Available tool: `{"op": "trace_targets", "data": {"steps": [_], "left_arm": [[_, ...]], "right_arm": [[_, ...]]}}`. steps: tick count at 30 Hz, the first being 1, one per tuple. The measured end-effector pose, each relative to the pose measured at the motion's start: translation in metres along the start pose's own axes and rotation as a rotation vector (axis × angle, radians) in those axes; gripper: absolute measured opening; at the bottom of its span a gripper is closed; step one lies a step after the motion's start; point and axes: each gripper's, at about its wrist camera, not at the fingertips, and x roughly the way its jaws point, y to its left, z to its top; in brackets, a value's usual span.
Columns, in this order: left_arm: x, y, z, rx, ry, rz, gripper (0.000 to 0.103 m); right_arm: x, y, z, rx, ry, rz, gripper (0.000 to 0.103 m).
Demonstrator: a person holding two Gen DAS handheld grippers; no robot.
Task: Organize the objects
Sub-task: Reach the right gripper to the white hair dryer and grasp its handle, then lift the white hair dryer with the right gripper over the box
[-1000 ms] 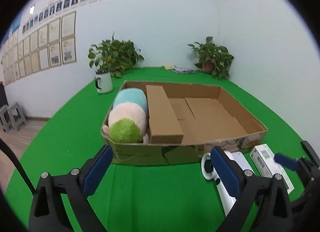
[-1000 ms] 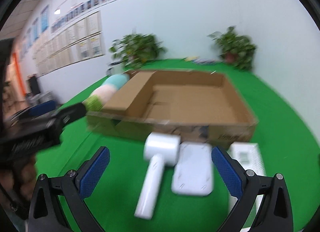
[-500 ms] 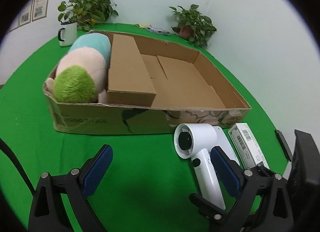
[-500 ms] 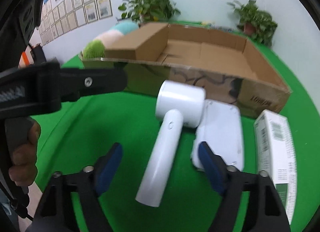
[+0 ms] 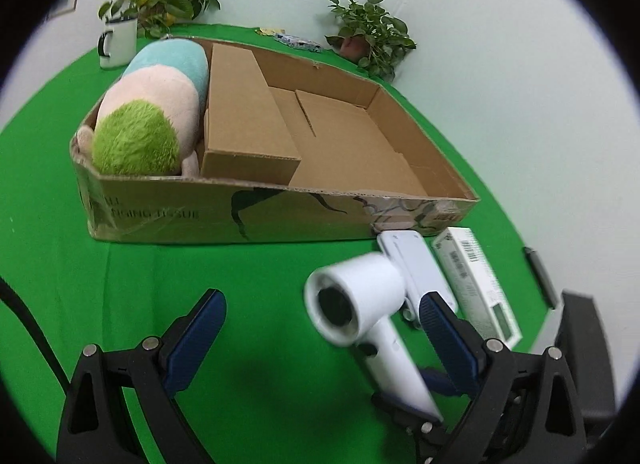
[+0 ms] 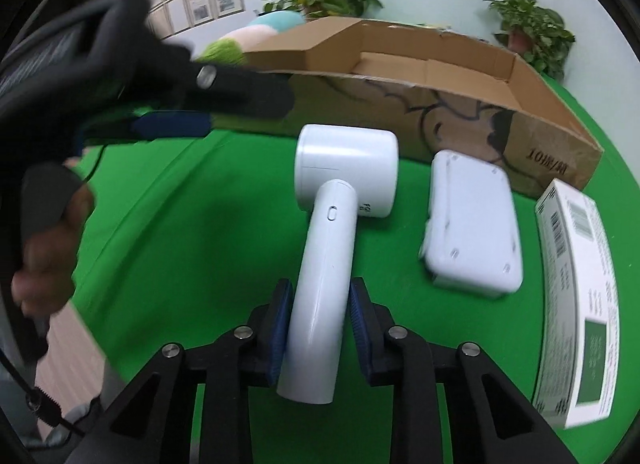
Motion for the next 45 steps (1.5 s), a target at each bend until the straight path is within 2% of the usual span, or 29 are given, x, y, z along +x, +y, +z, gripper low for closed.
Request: {"op": "trace_targets", "data": {"steps": [5,9,14,18,22,23,26,28,30,32,33,41,43,45], "left_arm": [[0.002,0.010,-0.004,-0.048,0.028,-0.062,0.097],[0.013,0.015,-0.009,-0.111,0.072,-0.124,0.097],[0.019,0.013,-0.023,-0.156,0.125,-0.182,0.095],[0.022,0.008,-0.035,-0.172,0.165,-0.215,0.095],[0.032,0.003,-0.049,-0.189,0.225,-0.244,0.080],[0.036,0.002,-0.052,-0.196,0.238,-0.236,0.073],[0.039,0.003,-0.056,-0.225,0.242,-0.245,0.059],[0.040,0.004,-0.058,-0.243,0.241,-0.252,0.056],[0.040,0.002,-0.059,-0.238,0.230,-0.239,0.055],[0.039,-0.002,-0.060,-0.215,0.222,-0.197,0.041],[0.038,-0.002,-0.061,-0.211,0.221,-0.185,0.037],[0.039,-0.005,-0.066,-0.186,0.216,-0.182,0.033],[0.037,-0.004,-0.066,-0.179,0.216,-0.181,0.033],[0.037,-0.009,-0.065,-0.159,0.215,-0.178,0.033]], "right_arm": [[-0.002,0.010,-0.010,-0.002,0.009,0.064,0.026],[-0.001,0.011,-0.007,0.013,0.008,0.077,0.026],[0.012,0.000,0.002,0.128,0.011,0.114,0.024],[0.019,0.001,0.012,0.152,0.011,0.099,0.024],[0.025,0.006,0.021,0.141,0.004,0.073,0.024],[0.027,0.008,0.023,0.133,0.003,0.062,0.024],[0.029,0.014,0.026,0.106,-0.001,0.045,0.024],[0.031,0.019,0.027,0.081,-0.005,0.031,0.024],[0.032,0.024,0.030,0.061,-0.009,0.010,0.025],[0.035,0.026,0.033,0.047,-0.013,-0.005,0.025],[0.036,0.026,0.034,0.044,-0.013,-0.010,0.026],[0.046,0.032,0.041,0.044,-0.020,-0.033,0.030],[0.027,0.037,-0.004,0.060,-0.025,-0.029,0.030],[0.026,0.032,-0.004,0.077,-0.028,-0.027,0.030]]}}
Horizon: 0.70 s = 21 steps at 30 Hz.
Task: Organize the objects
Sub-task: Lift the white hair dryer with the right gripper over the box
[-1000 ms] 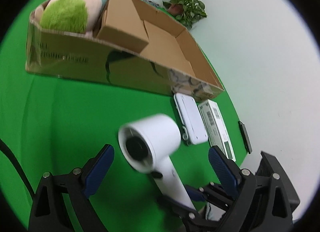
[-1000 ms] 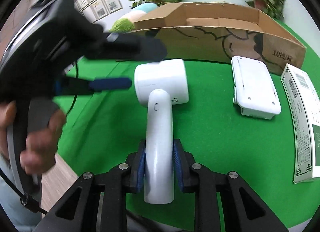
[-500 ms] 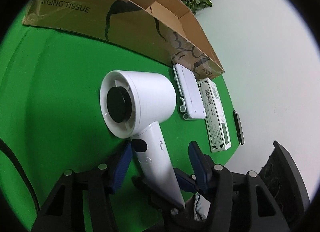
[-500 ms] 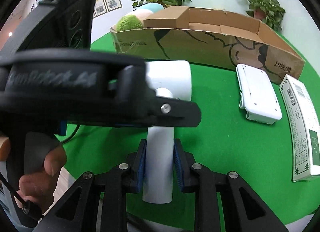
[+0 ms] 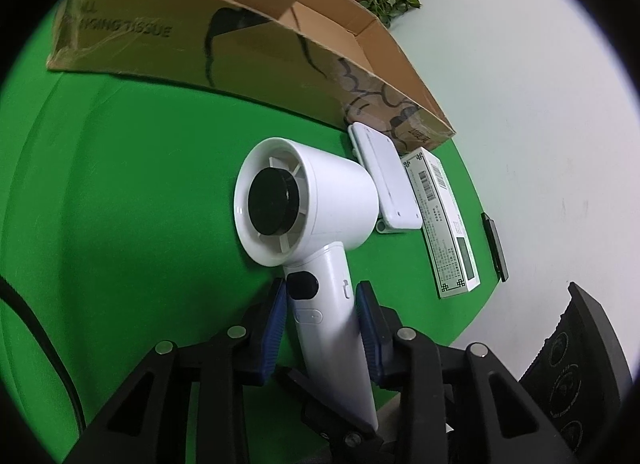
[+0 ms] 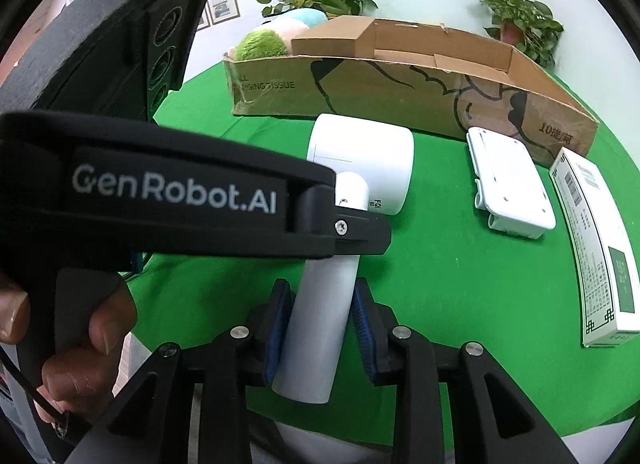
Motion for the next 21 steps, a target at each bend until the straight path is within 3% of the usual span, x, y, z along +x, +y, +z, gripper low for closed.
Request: {"op": "trace_targets", "data": {"steps": [13,21], "left_arm": [[-0.023,-0.042,0.020,0.116,-0.108,-0.014,0.031],[-0.033,-0.072,0.043,0.192,-0.185,-0.048,0.030]], "right_arm": [[-0.027,-0.026,0.027,0.078,-0.119,-0.022,0.025],[-0.064,-0.038,0.040,0.102,-0.204,-0.032,0.025]]}}
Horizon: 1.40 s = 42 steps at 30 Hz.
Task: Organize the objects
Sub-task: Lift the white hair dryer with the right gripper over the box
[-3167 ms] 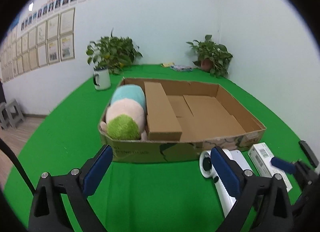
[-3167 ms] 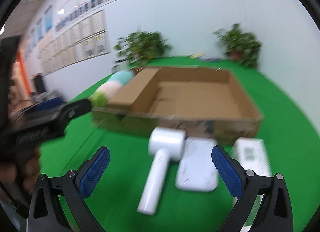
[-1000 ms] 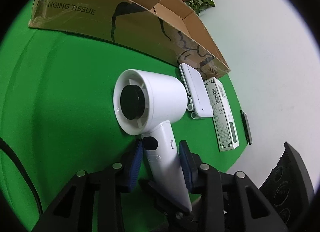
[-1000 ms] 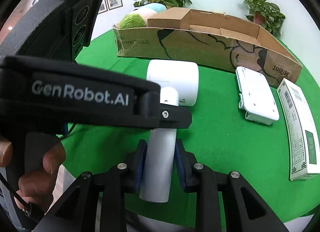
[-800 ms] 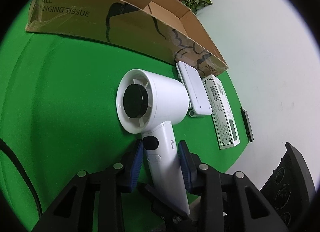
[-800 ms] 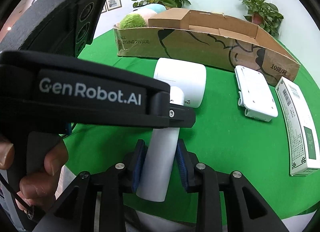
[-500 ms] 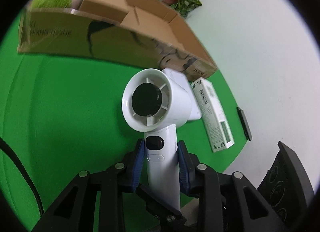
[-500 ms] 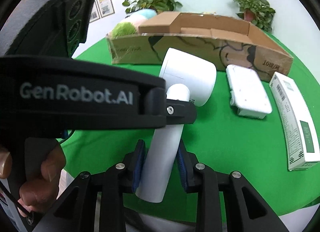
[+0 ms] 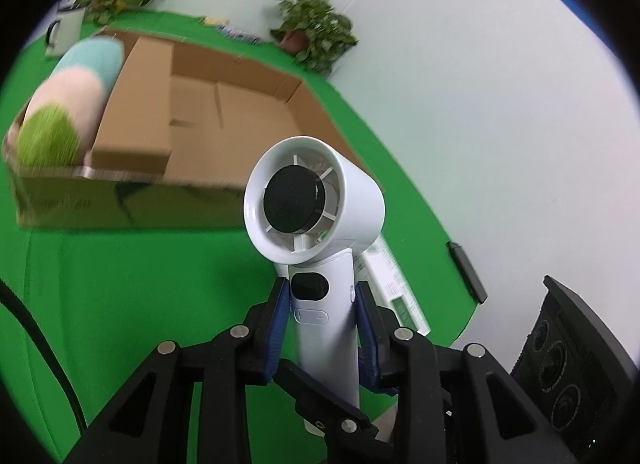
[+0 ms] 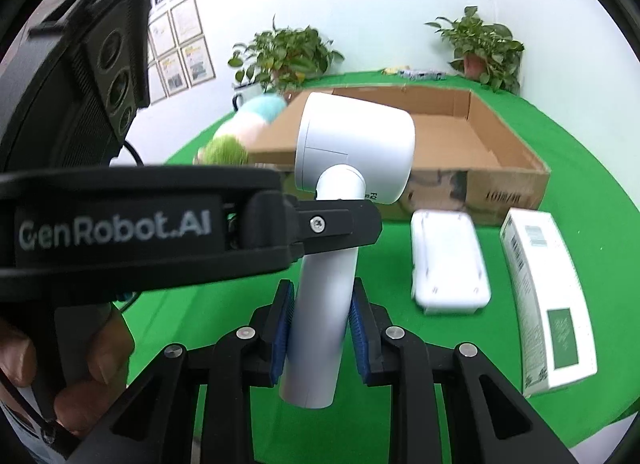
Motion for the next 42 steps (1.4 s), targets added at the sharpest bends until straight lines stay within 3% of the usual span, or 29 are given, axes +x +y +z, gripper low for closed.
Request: {"op": "trace_targets", "data": {"steps": [10,23,33,42], "left_arm": [[-0.012,-0.024,0.048,0.082,-0.098,-0.030,0.030],[-0.030,-0.027,0.106,0.118,-0.160,-0.015,0.031],[-0.015,-0.004,0.149,0.074,-0.133,0.034,0.031],[0.037,0.033,0.169,0.003,0.006,0.122,0.031]], "right_arm": [[-0.036,0.011,0.045,-0.012,-0.104,-0.023,0.025],[-0.032,0.017,0.114,-0.058,-0.150,-0.023,0.025],[0.005,0.015,0.165,-0.048,-0.084,0.034,0.025],[0.074,-0.001,0.184,0.014,0.064,0.116,0.025]]}}
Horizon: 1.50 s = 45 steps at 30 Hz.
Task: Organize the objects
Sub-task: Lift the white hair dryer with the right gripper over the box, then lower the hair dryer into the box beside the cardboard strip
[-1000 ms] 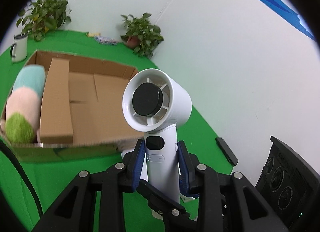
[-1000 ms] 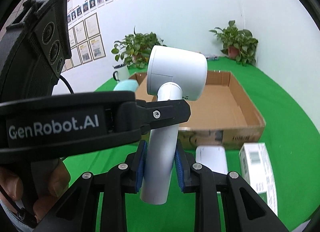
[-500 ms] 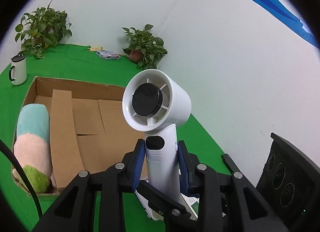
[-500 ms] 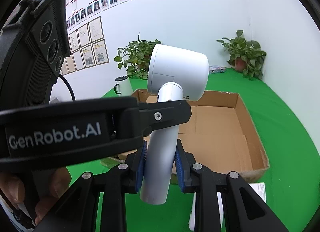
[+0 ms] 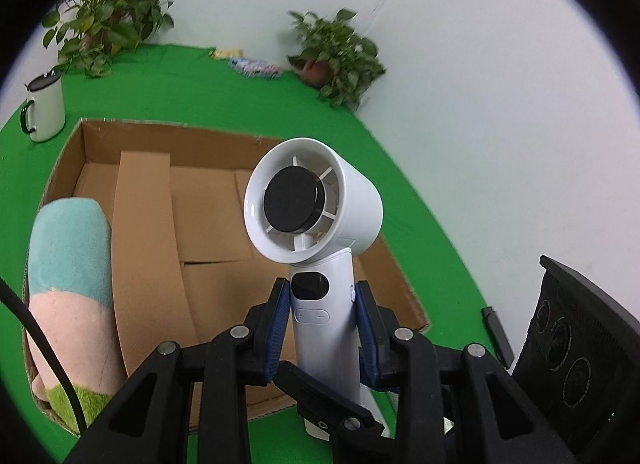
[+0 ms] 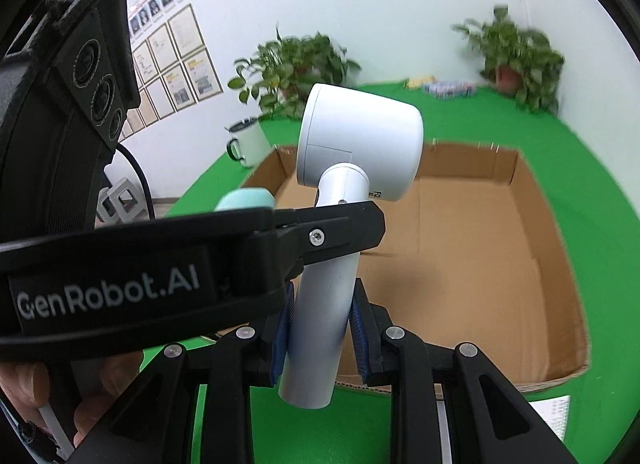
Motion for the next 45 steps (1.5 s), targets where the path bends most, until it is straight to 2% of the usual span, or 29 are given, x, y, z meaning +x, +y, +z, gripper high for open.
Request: {"op": "trace_targets", "data": {"steps": [12,17,22,27,29,32,36,38,41,45], "left_arm": [[0.070,0.027,-0.007,-0.064,0.197,0.133,0.031],[0.083,0.040,-0.011,-0.113,0.237,0.159,0.031],[0.080,0.040,-0.009,-0.119,0.253,0.193,0.031],[0.064,0.033,-0.006,-0.072,0.232,0.191,0.031],[0.055,0.032,-0.006,-0.052,0.225,0.197,0.031],[0.033,0.033,-0.006,-0.045,0.173,0.184,0.031],[0.010,0.044,-0.007,-0.052,0.103,0.208,0.033],[0.004,0.055,-0.012,-0.061,0.101,0.229,0.033],[0.007,0.063,-0.018,-0.070,0.101,0.209,0.033],[0.004,0.063,-0.022,-0.043,0.101,0.210,0.033]], "right_arm": [[0.085,-0.069,-0.024,0.138,0.157,0.117,0.025],[0.103,-0.079,-0.031,0.177,0.202,0.142,0.024],[0.114,-0.081,-0.032,0.197,0.222,0.159,0.024],[0.125,-0.081,-0.039,0.192,0.239,0.155,0.030],[0.123,-0.078,-0.038,0.193,0.244,0.188,0.033],[0.118,-0.079,-0.033,0.200,0.232,0.210,0.035],[0.123,-0.084,-0.026,0.196,0.267,0.167,0.035],[0.128,-0.083,-0.027,0.184,0.287,0.152,0.030],[0.141,-0.081,-0.026,0.190,0.307,0.136,0.023],[0.145,-0.069,-0.026,0.205,0.309,0.099,0.023]]}}
